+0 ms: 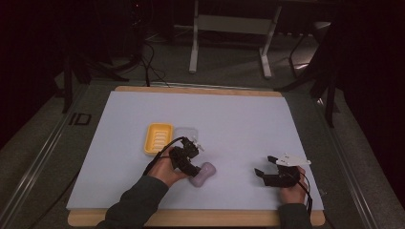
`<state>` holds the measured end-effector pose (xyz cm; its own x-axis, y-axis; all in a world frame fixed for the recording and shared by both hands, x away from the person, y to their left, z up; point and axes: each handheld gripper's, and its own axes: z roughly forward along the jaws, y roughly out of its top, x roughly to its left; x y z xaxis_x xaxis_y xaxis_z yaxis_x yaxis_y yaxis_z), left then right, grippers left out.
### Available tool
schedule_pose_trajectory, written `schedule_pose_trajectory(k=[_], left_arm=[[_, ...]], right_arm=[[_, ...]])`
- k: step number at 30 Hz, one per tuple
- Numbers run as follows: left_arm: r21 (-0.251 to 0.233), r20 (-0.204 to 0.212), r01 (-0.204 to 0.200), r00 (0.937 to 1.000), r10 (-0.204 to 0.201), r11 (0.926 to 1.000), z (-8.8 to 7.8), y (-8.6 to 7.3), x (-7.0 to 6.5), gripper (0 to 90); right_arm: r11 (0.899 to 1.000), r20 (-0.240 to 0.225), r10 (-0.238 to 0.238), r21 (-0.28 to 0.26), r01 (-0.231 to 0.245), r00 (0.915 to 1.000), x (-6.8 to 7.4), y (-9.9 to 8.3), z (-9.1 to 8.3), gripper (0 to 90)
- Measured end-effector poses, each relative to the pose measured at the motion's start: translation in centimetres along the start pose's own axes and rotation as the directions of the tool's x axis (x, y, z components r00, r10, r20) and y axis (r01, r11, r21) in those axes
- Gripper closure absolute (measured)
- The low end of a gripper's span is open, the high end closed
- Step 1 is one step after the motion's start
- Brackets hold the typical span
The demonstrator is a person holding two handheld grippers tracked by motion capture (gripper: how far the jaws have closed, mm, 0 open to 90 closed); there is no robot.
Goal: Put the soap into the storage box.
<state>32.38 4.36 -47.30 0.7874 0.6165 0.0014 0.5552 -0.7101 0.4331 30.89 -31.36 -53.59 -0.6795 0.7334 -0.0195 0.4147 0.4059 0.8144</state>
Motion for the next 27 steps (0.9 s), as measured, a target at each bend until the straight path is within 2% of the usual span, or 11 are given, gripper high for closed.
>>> schedule_pose_trajectory(k=[16,27], left_arm=[[0.010,0.003,0.015,0.9999,-0.015,0.9998,0.6,0.7,-0.9,39.2],[0.011,-0.009,0.021,0.9997,-0.021,0.9997,1.5,1.2,-1.8,28.9]], right_arm=[[1.000,-0.001,-0.001,-0.001,0.001,1.0000,0.0,0.0,0.0,21.0],[1.000,-0.001,-0.005,-0.001,0.005,1.0000,0.0,0.0,0.0,21.0]])
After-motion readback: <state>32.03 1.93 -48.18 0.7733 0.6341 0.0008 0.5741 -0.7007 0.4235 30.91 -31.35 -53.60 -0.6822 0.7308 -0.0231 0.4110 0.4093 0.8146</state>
